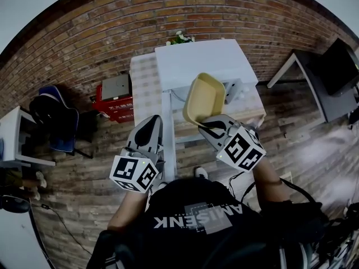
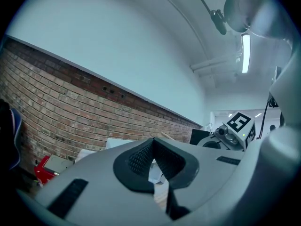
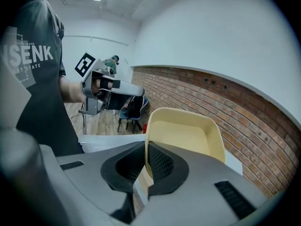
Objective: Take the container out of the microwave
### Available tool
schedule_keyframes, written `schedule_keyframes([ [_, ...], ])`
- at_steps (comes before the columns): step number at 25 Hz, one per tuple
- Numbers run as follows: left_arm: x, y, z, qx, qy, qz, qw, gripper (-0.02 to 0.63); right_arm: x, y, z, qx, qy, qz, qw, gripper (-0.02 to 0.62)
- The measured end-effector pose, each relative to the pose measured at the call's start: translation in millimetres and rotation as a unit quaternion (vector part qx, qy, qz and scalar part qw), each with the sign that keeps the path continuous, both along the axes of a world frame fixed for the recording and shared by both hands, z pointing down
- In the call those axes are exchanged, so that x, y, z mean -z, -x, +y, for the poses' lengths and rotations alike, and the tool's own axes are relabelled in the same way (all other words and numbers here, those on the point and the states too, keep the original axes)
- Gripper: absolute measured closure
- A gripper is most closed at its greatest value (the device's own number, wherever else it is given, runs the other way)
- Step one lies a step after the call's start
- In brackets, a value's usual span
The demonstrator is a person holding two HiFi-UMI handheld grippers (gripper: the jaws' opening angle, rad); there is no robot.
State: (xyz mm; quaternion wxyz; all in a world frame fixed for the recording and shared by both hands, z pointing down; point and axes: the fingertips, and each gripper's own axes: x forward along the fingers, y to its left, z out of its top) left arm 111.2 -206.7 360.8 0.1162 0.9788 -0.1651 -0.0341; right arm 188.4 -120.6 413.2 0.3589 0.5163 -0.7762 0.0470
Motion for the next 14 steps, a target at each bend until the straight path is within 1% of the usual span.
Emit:
schedule_keyframes([
  [3, -0.1, 0.3, -2.4, 0.003, -0.004, -0.001, 1.0, 0.595, -0.3, 3.4, -0.7, 0.005, -0.001, -0.005, 1.0, 0.549],
  [8, 0.2, 1.1, -4.4, 0.007, -0.014, -0.008, 0.9998, 0.595, 1.9, 7.4, -0.3, 0.014, 0.002, 0.001, 1.0, 0.549],
  [14, 0.7, 1.8, -4.9, 0.008, -0.008, -0.001, 0.9999, 0.595, -0.1, 5.7, 0.2, 0.014, 0.005, -0.004, 1.0, 0.549],
])
